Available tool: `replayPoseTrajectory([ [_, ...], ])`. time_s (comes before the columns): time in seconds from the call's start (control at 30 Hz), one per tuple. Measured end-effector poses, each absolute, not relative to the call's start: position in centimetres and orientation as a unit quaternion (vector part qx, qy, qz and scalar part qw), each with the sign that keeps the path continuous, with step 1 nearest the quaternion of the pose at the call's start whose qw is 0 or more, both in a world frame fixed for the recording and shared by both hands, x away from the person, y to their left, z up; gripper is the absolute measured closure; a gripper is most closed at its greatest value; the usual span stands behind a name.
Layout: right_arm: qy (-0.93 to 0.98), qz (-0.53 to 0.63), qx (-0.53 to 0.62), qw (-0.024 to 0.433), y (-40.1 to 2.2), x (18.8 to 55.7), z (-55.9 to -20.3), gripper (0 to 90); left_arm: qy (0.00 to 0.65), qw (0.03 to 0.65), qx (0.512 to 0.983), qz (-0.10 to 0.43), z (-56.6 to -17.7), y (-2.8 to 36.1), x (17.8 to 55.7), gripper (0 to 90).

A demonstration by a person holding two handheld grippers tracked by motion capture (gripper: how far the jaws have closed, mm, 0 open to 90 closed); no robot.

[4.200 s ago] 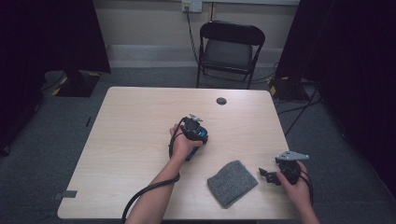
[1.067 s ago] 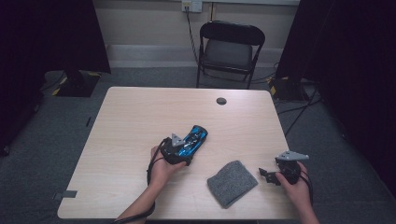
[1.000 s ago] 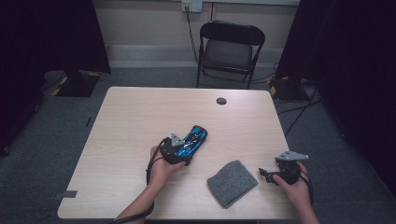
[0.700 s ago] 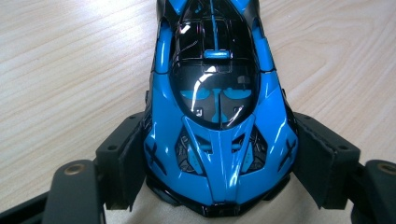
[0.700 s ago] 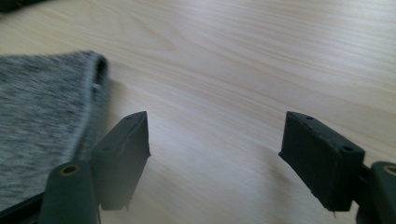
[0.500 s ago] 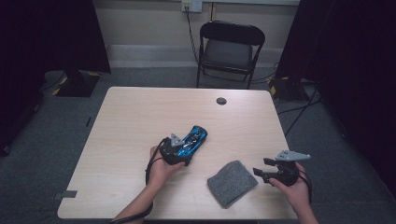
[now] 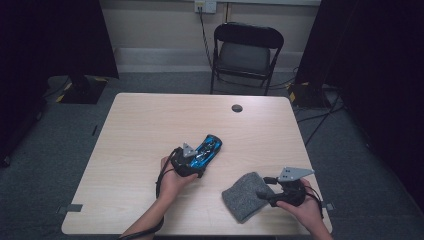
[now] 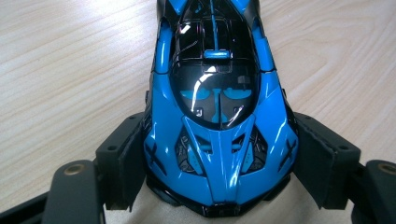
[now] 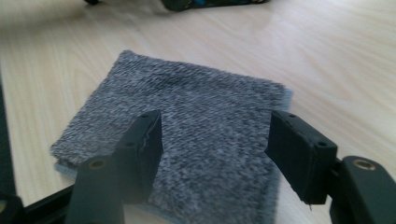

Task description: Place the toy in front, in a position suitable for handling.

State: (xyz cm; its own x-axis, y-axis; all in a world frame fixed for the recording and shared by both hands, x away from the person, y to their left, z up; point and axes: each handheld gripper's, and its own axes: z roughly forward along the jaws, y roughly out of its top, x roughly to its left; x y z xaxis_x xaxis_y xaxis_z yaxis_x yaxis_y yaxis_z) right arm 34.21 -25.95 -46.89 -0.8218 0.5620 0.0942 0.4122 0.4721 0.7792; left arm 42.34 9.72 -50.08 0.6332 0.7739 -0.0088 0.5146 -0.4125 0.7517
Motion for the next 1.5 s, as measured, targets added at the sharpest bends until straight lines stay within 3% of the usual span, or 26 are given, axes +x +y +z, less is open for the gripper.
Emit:
replayPoseTrajectory([
  [0.53,0.876,0.379,0.279,0.102,-24.8,34.2,-48.7,38.4,0.392,0.374,0.822,0.174,-50.1,9.7,42.3,25.8],
  [0.77,0.873,0.363,0.304,0.118,-24.3,34.2,-48.7,49.6,0.391,0.374,0.823,0.174,-50.1,9.7,42.3,25.8],
  [0.9,0.864,0.364,0.327,0.119,-24.4,34.6,-48.7,66.8,0.392,0.375,0.822,0.174,-50.1,9.7,42.3,25.7],
  [0.97,0.863,0.360,0.333,0.120,-24.3,34.7,-48.7,69.9,0.392,0.374,0.822,0.174,-50.1,9.7,42.3,25.7],
  [1.27,0.853,0.358,0.359,0.126,-23.9,34.6,-48.4,77.9,0.392,0.375,0.822,0.173,-50.1,9.7,42.3,25.7],
  [1.5,0.847,0.371,0.361,0.118,-24.2,34.8,-47.7,78.6,0.392,0.375,0.822,0.173,-50.1,9.7,42.3,25.7],
])
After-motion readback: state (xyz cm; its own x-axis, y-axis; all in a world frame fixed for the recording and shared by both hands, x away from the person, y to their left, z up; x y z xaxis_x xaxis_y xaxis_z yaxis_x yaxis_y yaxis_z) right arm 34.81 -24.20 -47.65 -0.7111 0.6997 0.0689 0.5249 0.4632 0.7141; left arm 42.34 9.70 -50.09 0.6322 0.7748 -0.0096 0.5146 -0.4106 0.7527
